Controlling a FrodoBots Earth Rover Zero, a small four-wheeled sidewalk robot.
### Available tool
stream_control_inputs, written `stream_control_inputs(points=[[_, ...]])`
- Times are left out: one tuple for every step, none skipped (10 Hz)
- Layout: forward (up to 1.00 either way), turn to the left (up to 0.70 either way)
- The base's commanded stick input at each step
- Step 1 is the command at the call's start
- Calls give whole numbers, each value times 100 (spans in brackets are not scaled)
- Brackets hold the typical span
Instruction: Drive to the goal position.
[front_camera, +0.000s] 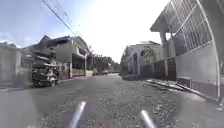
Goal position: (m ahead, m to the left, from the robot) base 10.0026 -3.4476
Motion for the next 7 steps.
stream_control_inputs(points=[[0,0],[0,0],[0,0],[0,0],[22,0],[50,0],[77,0]])
